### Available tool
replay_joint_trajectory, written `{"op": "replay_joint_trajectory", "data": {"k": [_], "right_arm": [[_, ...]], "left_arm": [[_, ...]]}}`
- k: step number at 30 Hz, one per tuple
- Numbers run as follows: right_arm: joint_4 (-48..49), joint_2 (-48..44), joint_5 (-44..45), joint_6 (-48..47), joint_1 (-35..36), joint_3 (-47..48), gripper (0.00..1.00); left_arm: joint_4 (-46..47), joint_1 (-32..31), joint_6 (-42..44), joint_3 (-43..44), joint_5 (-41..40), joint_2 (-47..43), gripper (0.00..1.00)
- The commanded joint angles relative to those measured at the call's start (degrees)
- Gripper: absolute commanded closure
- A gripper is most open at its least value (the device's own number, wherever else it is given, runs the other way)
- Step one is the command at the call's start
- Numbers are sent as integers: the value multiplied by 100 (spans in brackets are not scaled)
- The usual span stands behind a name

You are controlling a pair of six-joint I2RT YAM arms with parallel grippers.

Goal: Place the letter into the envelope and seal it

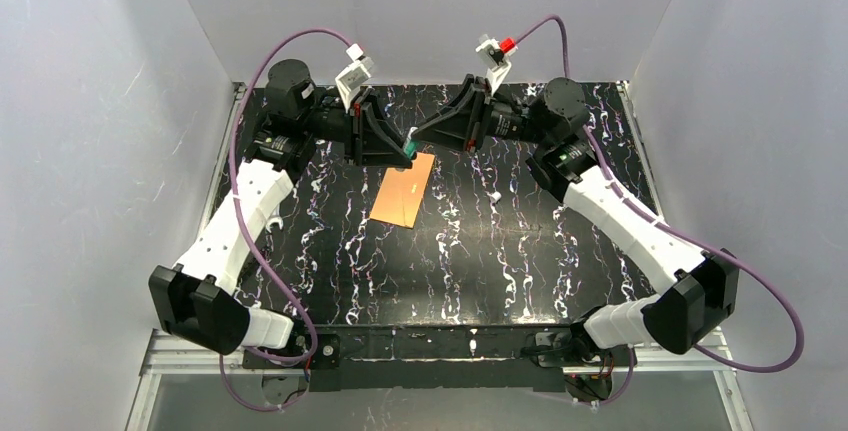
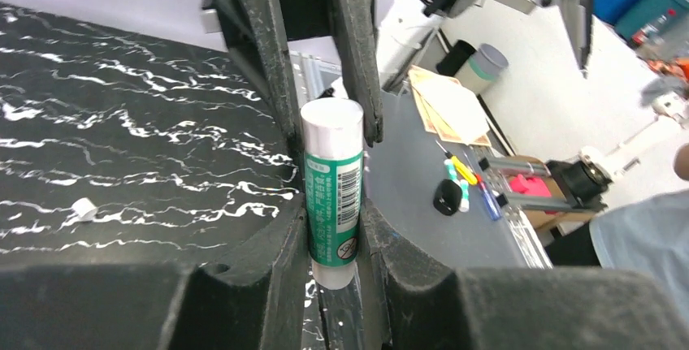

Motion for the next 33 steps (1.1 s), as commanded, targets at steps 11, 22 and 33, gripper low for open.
{"op": "replay_joint_trajectory", "data": {"k": [11, 22, 33], "right_arm": [[-3011, 421, 4093, 231, 149, 1166, 22], [-2753, 1076, 4312, 876, 548, 1575, 37], [-2814, 1162, 4126, 768, 535, 1627, 81]], "left_arm": [[-41, -6, 804, -327, -2602, -115, 100], [-1309, -15, 1641, 100, -3311, 162, 100], [-1778, -12, 1630, 292, -3544, 262, 100]]}}
